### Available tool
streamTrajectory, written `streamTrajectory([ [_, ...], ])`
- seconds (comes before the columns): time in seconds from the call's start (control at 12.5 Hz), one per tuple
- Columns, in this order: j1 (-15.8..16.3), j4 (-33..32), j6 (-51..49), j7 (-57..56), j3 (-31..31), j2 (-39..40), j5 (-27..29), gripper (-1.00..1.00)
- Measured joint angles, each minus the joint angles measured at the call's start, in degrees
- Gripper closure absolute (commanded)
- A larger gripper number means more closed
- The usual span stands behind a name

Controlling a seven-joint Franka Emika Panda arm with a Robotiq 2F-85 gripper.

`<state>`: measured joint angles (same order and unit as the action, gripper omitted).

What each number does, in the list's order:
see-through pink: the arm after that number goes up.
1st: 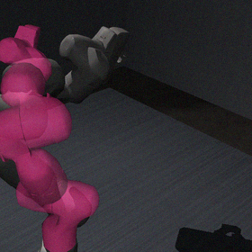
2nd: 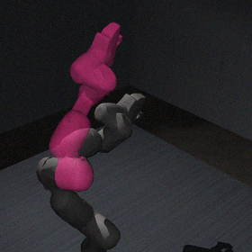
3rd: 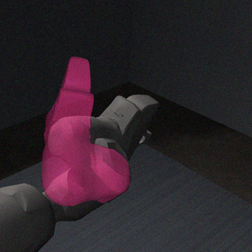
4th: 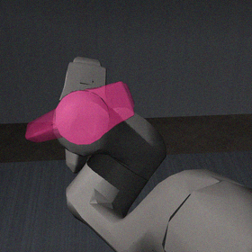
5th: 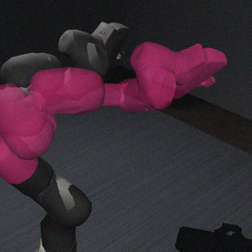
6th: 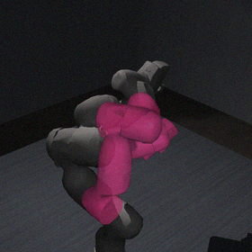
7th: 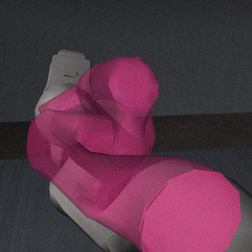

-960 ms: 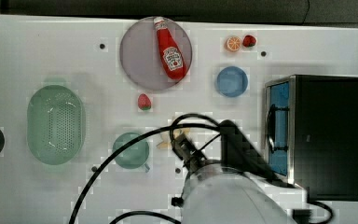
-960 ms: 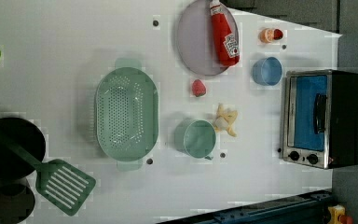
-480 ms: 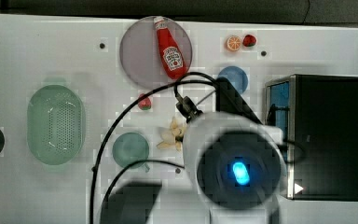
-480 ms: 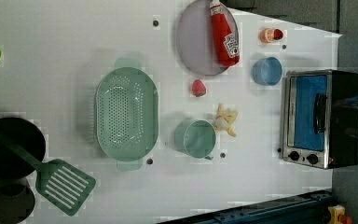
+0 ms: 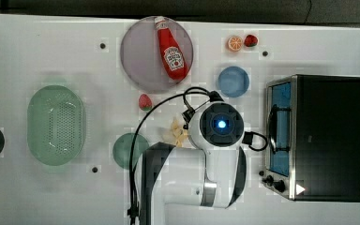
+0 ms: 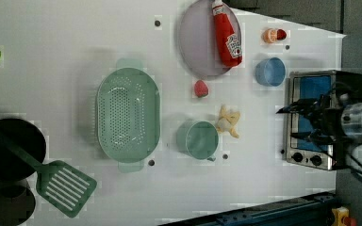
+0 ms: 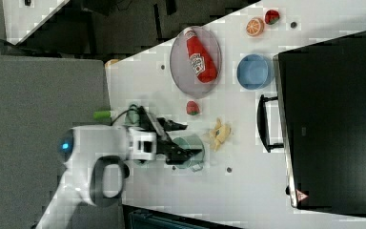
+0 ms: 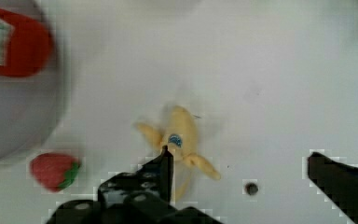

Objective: Pick banana from table and place on oven.

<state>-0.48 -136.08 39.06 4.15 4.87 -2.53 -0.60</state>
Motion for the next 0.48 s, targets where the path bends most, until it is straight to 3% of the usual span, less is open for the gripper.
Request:
streamTrajectory([
  [0.32,-1.1,-1.3,9.6,0.2,-3.5,8.0,-0.6,-1.00],
  [0.48,0.0,0.8,10.2,0.1,-4.2,13.6,-1.8,-1.00],
])
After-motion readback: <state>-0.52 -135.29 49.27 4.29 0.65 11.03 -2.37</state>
